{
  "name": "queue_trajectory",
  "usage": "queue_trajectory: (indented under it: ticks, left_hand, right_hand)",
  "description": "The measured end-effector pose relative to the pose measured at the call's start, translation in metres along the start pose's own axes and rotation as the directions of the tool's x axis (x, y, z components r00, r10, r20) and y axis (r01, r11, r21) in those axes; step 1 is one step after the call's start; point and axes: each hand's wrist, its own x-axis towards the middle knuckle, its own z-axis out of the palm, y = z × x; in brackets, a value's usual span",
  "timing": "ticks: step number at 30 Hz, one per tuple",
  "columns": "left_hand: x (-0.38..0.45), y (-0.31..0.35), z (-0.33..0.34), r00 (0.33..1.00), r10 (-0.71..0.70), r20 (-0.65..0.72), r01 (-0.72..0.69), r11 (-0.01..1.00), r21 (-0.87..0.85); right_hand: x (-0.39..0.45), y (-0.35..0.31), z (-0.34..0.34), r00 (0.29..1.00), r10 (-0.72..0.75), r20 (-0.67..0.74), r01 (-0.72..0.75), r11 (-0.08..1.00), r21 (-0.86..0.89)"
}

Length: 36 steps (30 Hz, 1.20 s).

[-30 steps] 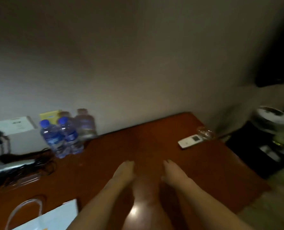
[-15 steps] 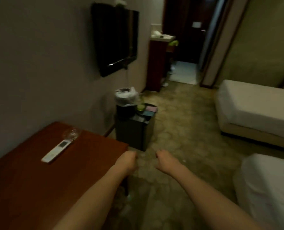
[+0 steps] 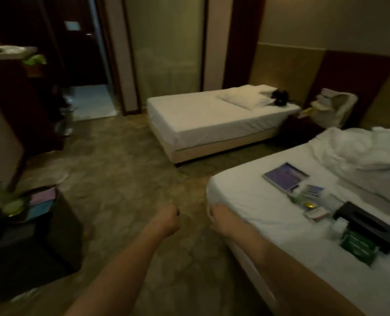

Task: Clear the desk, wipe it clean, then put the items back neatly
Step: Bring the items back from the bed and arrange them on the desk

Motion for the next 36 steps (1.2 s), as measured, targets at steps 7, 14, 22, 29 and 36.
queue_trajectory:
  ticks: [7, 14, 22, 29, 36]
  left_hand:
    - [0.147, 0.096, -0.028, 0.962, 0.265, 0.063, -0.269, 0.960, 0.072]
    - [0.252, 0.205, 0.022, 0.846, 0.462, 0.266, -0.511, 0.845, 0.158]
    - [0.383, 0.317, 0.067, 0.752, 0.498, 0.431, -0.610, 0.774, 0.170]
    - [0.498, 0.388, 0.067, 0.766, 0.442, 0.466, -0.555, 0.822, 0.131]
    - [0.600, 0.433, 0.099, 0.734, 0.413, 0.539, -0.539, 0.837, 0.092]
  right_hand:
    - [0.049, 0.110, -0.057, 0.950, 0.305, -0.063, -0.297, 0.949, 0.107]
    - [0.072, 0.221, -0.068, 0.824, 0.566, -0.027, -0.554, 0.814, 0.175]
    - [0.154, 0.353, -0.078, 0.750, 0.660, 0.052, -0.647, 0.714, 0.268]
    - [0.224, 0.441, -0.109, 0.693, 0.711, 0.118, -0.694, 0.613, 0.377]
    - [0.290, 0.507, -0.106, 0.579, 0.789, 0.207, -0.769, 0.444, 0.460]
